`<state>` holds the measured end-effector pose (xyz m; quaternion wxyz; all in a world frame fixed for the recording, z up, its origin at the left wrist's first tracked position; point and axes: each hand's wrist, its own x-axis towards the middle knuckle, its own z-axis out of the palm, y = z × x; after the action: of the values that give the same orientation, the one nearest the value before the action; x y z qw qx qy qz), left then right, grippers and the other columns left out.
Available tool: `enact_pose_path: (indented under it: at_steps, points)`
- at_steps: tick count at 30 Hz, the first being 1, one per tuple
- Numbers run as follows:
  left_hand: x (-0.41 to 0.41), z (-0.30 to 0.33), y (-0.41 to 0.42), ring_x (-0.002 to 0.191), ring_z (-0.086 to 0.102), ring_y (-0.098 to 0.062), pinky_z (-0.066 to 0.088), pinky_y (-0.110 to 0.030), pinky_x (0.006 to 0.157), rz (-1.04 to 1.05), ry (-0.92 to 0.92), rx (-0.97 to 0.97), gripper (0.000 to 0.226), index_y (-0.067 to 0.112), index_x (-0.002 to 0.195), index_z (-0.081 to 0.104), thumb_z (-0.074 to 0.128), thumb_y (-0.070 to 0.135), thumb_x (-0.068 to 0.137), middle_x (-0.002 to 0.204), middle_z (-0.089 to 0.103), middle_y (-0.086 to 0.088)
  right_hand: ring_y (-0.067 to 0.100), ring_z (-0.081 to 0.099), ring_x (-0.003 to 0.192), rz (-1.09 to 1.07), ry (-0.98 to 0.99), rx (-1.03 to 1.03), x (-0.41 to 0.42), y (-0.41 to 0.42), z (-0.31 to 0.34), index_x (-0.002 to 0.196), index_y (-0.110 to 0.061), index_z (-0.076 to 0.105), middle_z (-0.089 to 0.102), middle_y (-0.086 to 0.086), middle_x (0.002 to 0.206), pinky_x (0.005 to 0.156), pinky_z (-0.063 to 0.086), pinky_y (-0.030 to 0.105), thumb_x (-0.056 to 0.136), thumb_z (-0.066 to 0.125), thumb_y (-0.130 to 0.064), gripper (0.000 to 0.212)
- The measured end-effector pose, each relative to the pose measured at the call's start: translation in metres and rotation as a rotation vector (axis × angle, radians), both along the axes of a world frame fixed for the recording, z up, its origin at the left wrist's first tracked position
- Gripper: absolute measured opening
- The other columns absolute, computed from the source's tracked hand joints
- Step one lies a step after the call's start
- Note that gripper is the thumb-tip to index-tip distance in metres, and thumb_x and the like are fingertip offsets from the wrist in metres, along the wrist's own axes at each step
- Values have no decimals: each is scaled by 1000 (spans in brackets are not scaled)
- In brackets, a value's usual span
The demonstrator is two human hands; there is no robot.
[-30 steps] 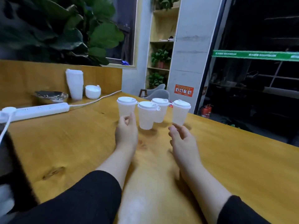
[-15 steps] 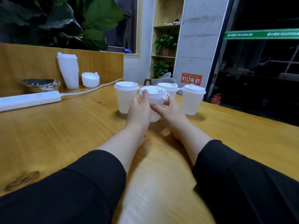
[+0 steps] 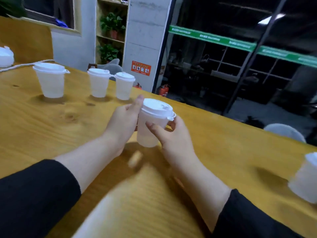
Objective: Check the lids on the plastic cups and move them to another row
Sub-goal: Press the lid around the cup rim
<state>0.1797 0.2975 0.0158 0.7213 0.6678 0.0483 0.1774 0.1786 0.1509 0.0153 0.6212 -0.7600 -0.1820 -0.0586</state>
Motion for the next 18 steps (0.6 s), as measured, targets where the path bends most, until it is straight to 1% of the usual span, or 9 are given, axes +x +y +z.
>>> enact_pose_path:
  at_steps: [2,5,9,11,12,14,15,17,18]
  points:
    - [-15,0,-50,106,73,-25,54,-54,103,-84,17,-5,76,19,105,78,54,82,72,103,80,0,-13,64,97,-55,1,-45,-25,-55,1,128,-28,57,68,-14,122,74,49,8,84,84,-29,51]
    - [-38,0,-124,104,71,-25,54,-54,100,-142,51,2,71,24,97,79,51,83,69,101,79,4,0,68,106,-91,33,-99,-61,-133,1,130,-28,59,70,-12,124,89,57,25,85,84,-26,52]
    - [-66,-5,-206,102,69,-20,54,-41,96,-215,105,-88,42,25,99,76,56,62,96,103,77,5,3,67,111,-148,31,-125,-95,-209,-4,130,-29,60,70,-15,125,97,55,29,84,84,-22,52]
    - [-76,-8,-230,101,69,-19,52,-38,91,-235,103,-95,38,23,95,76,58,57,97,100,77,6,5,65,117,-163,18,-153,-105,-234,-7,131,-31,60,69,-18,128,103,53,34,84,85,-24,54]
    - [-78,-10,-237,102,70,-19,53,-40,94,-247,97,-81,41,23,96,77,60,61,94,100,78,6,7,65,119,-159,21,-155,-108,-244,-9,132,-32,60,69,-18,129,105,51,38,85,84,-25,54]
    - [-82,-10,-244,108,70,-18,53,-47,103,-267,76,-38,49,27,107,76,58,66,84,106,78,8,10,66,120,-124,46,-148,-111,-258,-13,135,-33,59,69,-17,130,108,50,42,86,83,-26,55]
    - [-84,-10,-244,112,68,-15,52,-47,106,-260,53,-10,50,30,118,73,58,65,86,112,76,11,9,65,121,-112,56,-157,-112,-262,-13,137,-34,58,68,-17,131,108,50,42,85,83,-31,58]
    - [-85,-8,-241,116,65,-7,51,-44,107,-248,-19,57,42,37,135,61,58,57,98,118,69,15,3,62,122,-130,51,-164,-113,-268,-12,145,-35,50,64,-16,136,107,51,35,77,85,-50,78]
    - [-86,-7,-239,115,64,-4,51,-43,107,-247,-60,90,37,41,135,58,56,55,101,119,67,16,-1,62,119,-173,35,-180,-115,-269,-9,148,-36,46,62,-16,136,104,51,28,72,85,-59,88]
